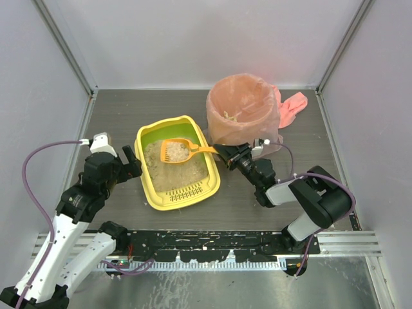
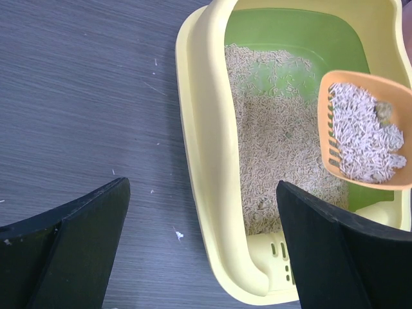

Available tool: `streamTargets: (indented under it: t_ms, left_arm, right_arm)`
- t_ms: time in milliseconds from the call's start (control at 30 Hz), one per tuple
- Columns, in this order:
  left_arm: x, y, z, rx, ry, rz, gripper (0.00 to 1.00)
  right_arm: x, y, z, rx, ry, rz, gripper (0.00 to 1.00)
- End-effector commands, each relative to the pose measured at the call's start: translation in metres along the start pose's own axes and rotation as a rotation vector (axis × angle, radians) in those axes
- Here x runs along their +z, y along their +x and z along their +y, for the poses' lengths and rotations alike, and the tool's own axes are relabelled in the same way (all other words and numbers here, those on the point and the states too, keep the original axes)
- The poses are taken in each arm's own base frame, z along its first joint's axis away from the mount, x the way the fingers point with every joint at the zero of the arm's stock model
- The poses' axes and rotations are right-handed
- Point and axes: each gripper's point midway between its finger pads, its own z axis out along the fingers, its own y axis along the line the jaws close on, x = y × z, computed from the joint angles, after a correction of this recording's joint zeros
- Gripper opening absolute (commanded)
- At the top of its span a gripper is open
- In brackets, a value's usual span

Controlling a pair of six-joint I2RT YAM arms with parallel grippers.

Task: Clean the litter box

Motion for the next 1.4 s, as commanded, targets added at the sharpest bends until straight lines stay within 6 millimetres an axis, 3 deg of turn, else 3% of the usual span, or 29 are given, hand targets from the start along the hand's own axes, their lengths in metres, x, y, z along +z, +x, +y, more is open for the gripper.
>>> streamTargets:
  t_ms: [0,33,133,167,267,300,400,433,533,567,667,700,800,933,1033,1067,1167,1200,1300,1367]
  left_arm:
    - [-0.001,-0.014,-0.004,-0.02,0.019,-0.063,0.98]
    - [-0.001,-0.014,-0.006,-0.021,0.024,-0.059,0.98]
    - [-0.003,-0.014,-0.007,-0.021,0.02,-0.037,0.98]
    - [-0.003,-0.014,-0.007,-0.024,0.02,-0.039,0.98]
    - [-0.001,-0.012,-0.007,-0.031,0.03,-0.059,0.98]
    - [0.0,-0.012,-0.007,-0.03,0.032,-0.056,0.98]
    - [-0.001,-0.011,-0.008,-0.022,0.023,-0.03,0.98]
    - [-0.002,-0.012,-0.007,-0.026,0.021,-0.034,0.98]
    - [-0.002,-0.013,-0.007,-0.037,0.031,-0.06,0.98]
    - [-0.001,-0.012,-0.007,-0.035,0.031,-0.058,0.98]
    - [-0.005,-0.013,-0.005,-0.026,0.018,-0.04,0.98]
    - [-0.005,-0.013,-0.004,-0.026,0.013,-0.043,0.98]
    - [-0.002,-0.011,-0.004,-0.034,0.023,-0.06,0.98]
    - [-0.003,-0.011,-0.007,-0.029,0.025,-0.033,0.98]
    - [0.0,-0.01,-0.006,-0.036,0.029,-0.048,0.98]
    - [0.001,-0.01,-0.008,-0.038,0.034,-0.05,0.98]
    - [-0.001,-0.009,-0.007,-0.028,0.027,-0.029,0.98]
    - [-0.002,-0.01,-0.006,-0.03,0.02,-0.034,0.98]
    - [0.0,-0.008,-0.005,-0.042,0.029,-0.052,0.98]
    - [0.002,-0.005,-0.007,-0.041,0.035,-0.038,0.98]
  right_arm:
    - [0.013,0.037,0.049,-0.066,-0.143,0.089,0.01]
    - [0.013,0.039,0.047,-0.08,-0.142,0.092,0.01]
    - [-0.007,-0.007,0.026,-0.014,-0.102,-0.054,0.01]
    - [-0.01,-0.012,0.025,-0.002,-0.103,-0.066,0.01]
    - [0.0,0.021,0.032,-0.053,-0.112,0.046,0.01]
    - [0.001,0.02,0.032,-0.059,-0.109,0.046,0.01]
    - [-0.011,-0.015,0.025,-0.01,-0.098,-0.07,0.01]
    - [-0.011,-0.015,0.026,-0.003,-0.105,-0.069,0.0]
    - [0.004,0.02,0.04,-0.061,-0.13,0.051,0.0]
    - [0.004,0.018,0.037,-0.067,-0.124,0.045,0.0]
    - [-0.011,-0.019,0.023,-0.001,-0.095,-0.081,0.01]
    - [-0.01,-0.017,0.029,0.004,-0.117,-0.068,0.01]
    - [0.003,0.021,0.037,-0.047,-0.134,0.052,0.01]
    - [-0.012,-0.014,0.021,0.004,-0.096,-0.072,0.01]
    - [0.001,0.019,0.035,-0.053,-0.128,0.044,0.01]
    - [0.003,0.019,0.035,-0.062,-0.121,0.049,0.01]
    - [-0.008,-0.014,0.024,-0.024,-0.088,-0.059,0.0]
    - [-0.008,-0.015,0.027,-0.024,-0.1,-0.059,0.01]
    - [0.005,0.024,0.035,-0.081,-0.109,0.063,0.01]
    - [0.003,0.013,0.031,-0.075,-0.101,0.024,0.01]
